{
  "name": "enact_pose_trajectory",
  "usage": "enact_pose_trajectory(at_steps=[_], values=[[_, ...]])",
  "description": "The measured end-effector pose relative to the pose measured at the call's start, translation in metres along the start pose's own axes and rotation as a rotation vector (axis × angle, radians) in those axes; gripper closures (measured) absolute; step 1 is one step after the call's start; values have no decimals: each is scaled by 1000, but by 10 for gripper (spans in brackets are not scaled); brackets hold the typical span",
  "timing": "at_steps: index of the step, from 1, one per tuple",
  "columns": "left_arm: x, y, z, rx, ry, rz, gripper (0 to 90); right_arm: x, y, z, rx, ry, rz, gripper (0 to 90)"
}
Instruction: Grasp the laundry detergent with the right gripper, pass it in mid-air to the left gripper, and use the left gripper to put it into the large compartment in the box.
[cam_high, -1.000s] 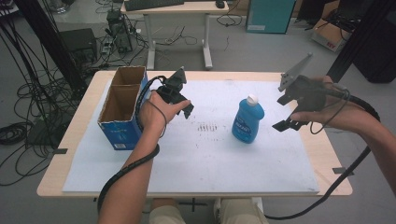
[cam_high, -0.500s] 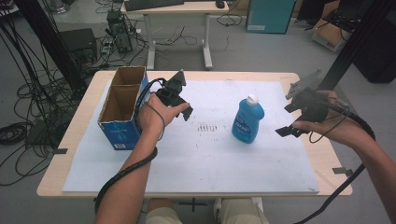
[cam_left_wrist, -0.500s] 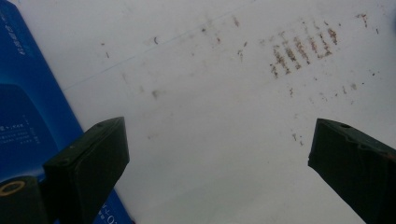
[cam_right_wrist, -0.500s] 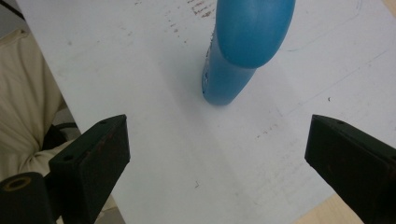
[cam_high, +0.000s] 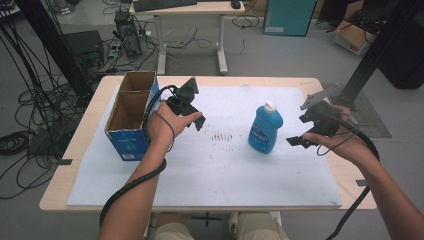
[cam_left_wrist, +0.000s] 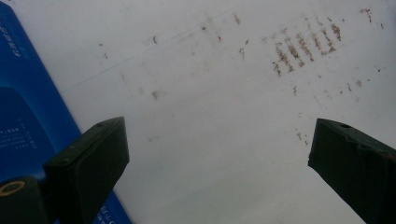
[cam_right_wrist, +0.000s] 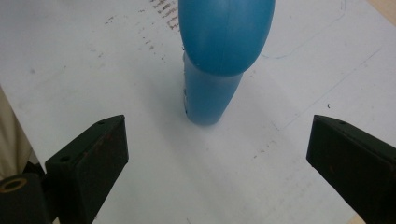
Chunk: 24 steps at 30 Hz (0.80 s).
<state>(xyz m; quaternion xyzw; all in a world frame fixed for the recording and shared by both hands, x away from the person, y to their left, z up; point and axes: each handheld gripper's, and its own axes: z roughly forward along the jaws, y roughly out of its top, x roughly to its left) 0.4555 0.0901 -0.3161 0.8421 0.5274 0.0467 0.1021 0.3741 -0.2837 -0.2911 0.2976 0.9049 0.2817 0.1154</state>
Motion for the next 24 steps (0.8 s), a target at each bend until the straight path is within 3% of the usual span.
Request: enact_pose_trajectory(at_steps=[24], values=[[-3, 0, 5, 2, -1, 12, 53, 1, -17, 55, -112, -19, 60, 41]])
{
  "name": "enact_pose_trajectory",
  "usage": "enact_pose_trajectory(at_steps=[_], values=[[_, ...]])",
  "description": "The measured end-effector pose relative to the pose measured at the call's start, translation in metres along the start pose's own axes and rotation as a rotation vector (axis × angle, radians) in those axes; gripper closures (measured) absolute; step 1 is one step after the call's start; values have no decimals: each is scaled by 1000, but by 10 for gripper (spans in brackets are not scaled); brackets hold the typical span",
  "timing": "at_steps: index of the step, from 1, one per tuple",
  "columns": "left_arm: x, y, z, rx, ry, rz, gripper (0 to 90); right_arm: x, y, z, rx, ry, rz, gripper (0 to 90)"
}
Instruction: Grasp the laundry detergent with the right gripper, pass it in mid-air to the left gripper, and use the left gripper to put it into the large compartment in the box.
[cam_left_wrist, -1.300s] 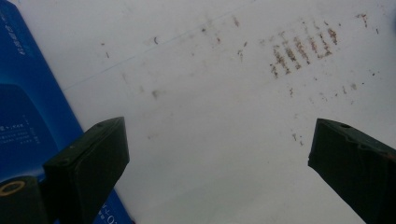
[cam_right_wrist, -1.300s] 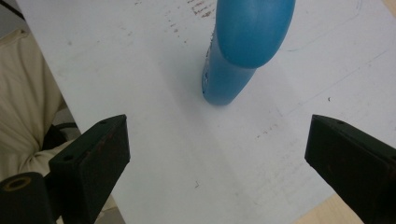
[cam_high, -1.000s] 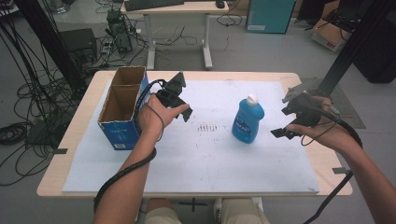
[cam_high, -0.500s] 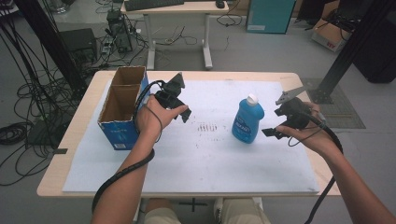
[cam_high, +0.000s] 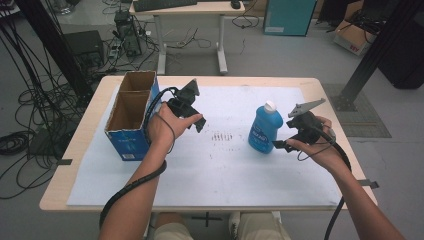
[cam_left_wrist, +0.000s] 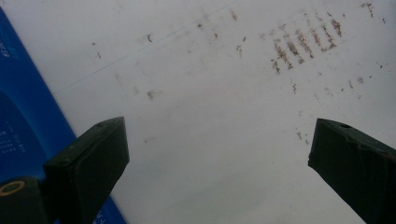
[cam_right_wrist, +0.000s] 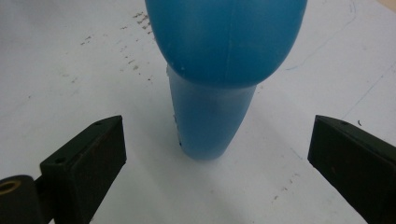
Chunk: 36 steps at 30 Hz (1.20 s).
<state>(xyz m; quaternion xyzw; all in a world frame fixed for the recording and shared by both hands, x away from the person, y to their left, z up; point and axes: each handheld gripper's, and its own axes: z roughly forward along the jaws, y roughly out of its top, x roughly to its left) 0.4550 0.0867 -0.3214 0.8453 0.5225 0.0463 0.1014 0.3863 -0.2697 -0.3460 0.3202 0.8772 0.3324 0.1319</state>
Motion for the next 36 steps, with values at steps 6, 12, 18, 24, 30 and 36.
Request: enact_pose_trajectory(at_steps=[6, 12, 18, 24, 30, 36], values=[[-1, 1, 1, 0, -4, 3, 53, 3, -2, 9, -29, -10, 7, 36], [-1, 0, 2, -3, 0, 5, 53, 5, -5, 18, -55, -15, 16, 35], [0, 0, 3, 4, -5, 2, 53, 6, -7, 24, -82, -24, 10, 34], [-1, 0, 4, 1, -4, 5, 53, 7, -8, 30, -107, -31, 3, 33], [0, 1, 5, 0, -3, 4, 53, 7, -10, 35, -115, -32, 10, 32], [-1, 1, 6, -1, -4, 2, 53, 8, -10, 39, -131, -35, 5, 29]])
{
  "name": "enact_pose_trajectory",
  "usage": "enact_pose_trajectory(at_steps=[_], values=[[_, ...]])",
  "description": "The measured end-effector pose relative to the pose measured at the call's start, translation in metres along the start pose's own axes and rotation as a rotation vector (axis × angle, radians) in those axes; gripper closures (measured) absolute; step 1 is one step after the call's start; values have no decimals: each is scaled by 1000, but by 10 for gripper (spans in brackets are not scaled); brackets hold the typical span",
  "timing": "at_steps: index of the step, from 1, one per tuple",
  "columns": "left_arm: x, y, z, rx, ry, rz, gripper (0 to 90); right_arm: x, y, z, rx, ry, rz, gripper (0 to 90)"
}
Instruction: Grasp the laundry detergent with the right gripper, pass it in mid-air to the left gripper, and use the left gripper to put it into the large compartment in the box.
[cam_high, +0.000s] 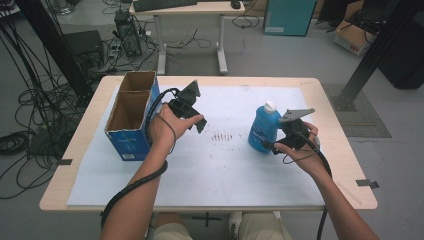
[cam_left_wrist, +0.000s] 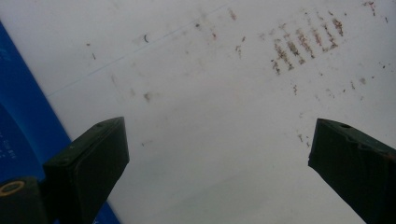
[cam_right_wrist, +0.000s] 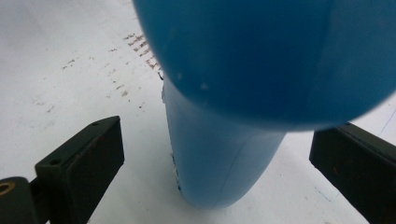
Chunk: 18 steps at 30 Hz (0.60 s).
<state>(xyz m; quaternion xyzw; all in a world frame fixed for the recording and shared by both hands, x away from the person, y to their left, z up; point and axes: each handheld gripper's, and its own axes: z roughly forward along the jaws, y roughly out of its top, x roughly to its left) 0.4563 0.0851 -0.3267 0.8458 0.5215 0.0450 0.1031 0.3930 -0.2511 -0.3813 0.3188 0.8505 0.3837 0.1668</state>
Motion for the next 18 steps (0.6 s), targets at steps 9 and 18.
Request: enact_pose_trajectory(at_steps=[9, 18], values=[[-1, 1, 0, 0, -1, 5, 52, 1, -2, 2, -31, -10, 5, 24], [-1, 1, 0, -2, -2, 5, 52, 2, -3, 6, -55, -14, 3, 22]])
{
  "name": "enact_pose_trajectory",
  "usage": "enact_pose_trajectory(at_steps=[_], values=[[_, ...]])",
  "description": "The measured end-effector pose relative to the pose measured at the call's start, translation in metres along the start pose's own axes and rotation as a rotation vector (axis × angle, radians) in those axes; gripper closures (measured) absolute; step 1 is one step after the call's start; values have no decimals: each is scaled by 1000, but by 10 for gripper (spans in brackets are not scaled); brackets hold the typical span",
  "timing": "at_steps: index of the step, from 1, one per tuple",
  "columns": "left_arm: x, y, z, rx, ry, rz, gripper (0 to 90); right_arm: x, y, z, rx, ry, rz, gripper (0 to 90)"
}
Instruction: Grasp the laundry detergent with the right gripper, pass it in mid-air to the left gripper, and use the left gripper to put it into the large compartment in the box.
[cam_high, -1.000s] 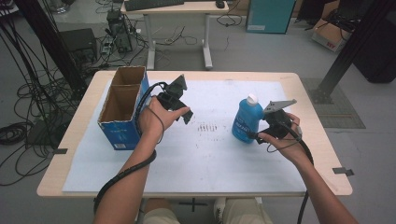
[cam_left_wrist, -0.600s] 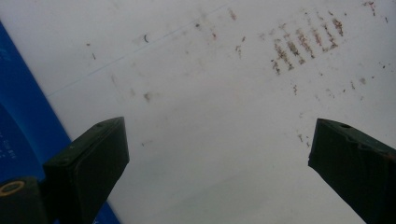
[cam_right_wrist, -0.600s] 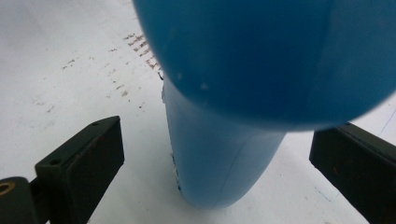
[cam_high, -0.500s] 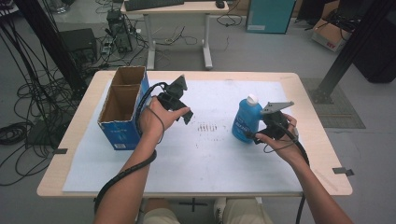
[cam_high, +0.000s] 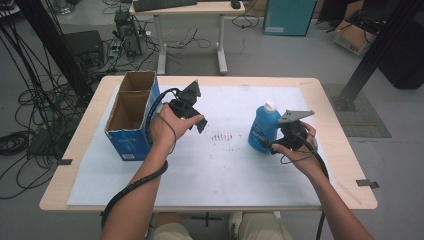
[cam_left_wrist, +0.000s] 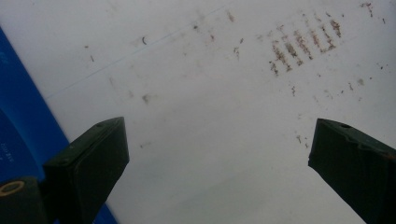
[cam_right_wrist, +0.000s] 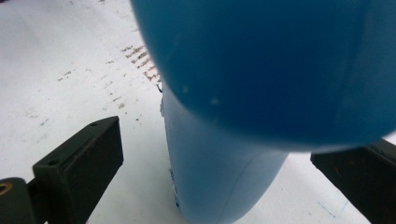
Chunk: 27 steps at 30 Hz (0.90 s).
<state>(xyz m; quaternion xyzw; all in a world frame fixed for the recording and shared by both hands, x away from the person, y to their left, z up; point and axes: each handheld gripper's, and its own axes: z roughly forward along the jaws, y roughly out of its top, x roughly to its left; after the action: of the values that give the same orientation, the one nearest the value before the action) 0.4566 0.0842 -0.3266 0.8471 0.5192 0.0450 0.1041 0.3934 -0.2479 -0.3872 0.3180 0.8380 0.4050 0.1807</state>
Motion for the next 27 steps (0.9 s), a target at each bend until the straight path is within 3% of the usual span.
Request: enact_pose_trajectory(at_steps=[27], values=[[-2, 2, -2, -6, -2, 7, 52, 3, -4, 4, -37, -4, 1, 20]])
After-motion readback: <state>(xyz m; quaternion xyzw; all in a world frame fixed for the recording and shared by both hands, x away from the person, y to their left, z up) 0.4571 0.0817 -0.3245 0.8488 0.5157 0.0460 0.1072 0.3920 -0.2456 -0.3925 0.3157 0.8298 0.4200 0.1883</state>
